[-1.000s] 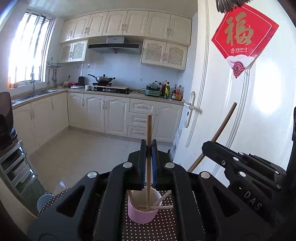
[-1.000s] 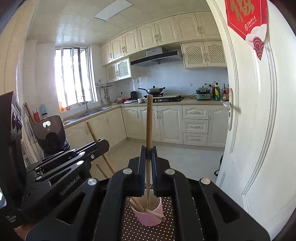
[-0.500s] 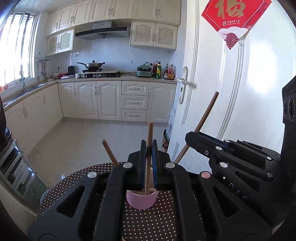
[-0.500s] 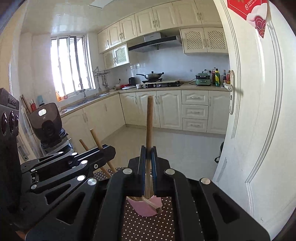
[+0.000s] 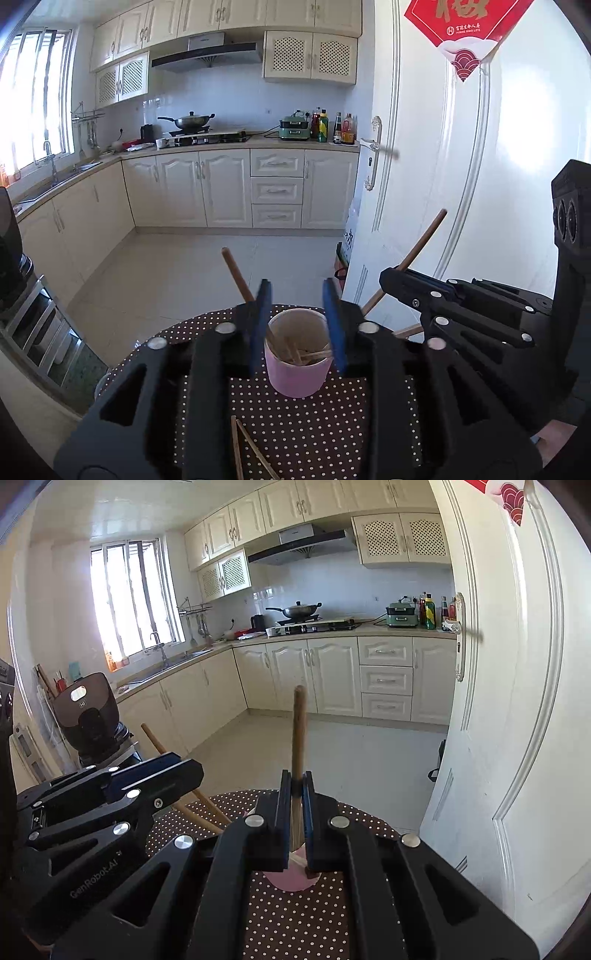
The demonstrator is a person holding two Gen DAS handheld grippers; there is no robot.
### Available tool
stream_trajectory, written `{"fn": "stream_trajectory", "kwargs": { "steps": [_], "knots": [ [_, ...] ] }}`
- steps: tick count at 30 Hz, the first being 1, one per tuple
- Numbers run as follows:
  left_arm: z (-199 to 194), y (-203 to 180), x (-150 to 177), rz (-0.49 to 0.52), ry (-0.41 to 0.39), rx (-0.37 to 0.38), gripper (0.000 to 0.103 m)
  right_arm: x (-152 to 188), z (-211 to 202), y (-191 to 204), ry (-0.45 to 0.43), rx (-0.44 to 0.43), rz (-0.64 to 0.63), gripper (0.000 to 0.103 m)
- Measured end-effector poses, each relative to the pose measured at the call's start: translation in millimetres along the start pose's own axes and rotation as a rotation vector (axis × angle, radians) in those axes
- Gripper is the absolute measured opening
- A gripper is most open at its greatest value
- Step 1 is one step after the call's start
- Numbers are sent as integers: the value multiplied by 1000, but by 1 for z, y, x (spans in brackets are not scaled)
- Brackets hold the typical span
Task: Organize utensils
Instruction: 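Open the left tool to release its chopstick while the right tool releases its own, then move both open tools back down to the remaining chopsticks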
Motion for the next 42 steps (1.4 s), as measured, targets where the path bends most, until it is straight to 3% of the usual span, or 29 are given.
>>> {"fn": "stream_trajectory", "kwargs": {
  "steps": [1,3,12,20,30,38,42],
  "knots": [
    [-5,0,0,-2,-23,1,51,1,-1,1,2,4,-8,6],
    [-15,0,-1,3,-49,-1,52,2,-6,4,-1,17,-29,7],
    [-46,7,5,5,-29,-23,59,2,-37,14,-25,22,-25,10],
    [-93,25,35,26,20,-46,63,23,-73,36,-7,3,-83,11],
    [-105,47,94,-1,176,-45,63,89,-65,70,145,-45,-165,11],
    [-61,60,150,-92,374,1,62,146,-18,85,313,-41,-215,11],
    [-36,64,171,-143,447,34,43,163,9,84,383,-31,-206,11]
  ]
}}
Point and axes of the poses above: each gripper's, at about its wrist camera, not at the fingertips, and z roughly the way its jaws point, y to its left, x to its underside, the point moved 5 cm from there along z, roughly the way its jaws point, and after that the axes turned 11 degrees about z, right-handed, at the moved point
